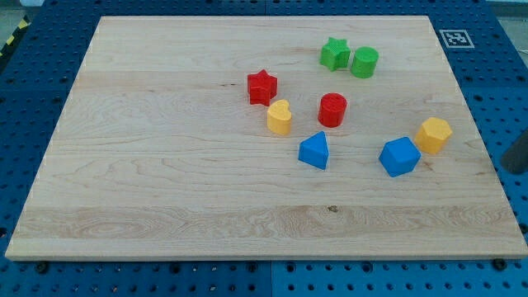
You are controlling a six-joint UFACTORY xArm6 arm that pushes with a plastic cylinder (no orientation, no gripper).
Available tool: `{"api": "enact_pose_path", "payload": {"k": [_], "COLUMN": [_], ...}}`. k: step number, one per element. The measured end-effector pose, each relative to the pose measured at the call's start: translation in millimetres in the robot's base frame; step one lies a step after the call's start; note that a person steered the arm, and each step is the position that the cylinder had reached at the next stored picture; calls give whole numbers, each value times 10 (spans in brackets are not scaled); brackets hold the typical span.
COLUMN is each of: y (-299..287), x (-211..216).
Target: Slide the blue cube to the right of the blue triangle
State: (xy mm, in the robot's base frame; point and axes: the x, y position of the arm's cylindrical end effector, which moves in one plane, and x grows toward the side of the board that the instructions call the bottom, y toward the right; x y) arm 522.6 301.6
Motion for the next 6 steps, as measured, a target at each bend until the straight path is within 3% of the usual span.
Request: {"api": "enact_pose_path", "payload": {"k": [2, 6], "y": [-980, -1736], "x": [-122, -282]}}
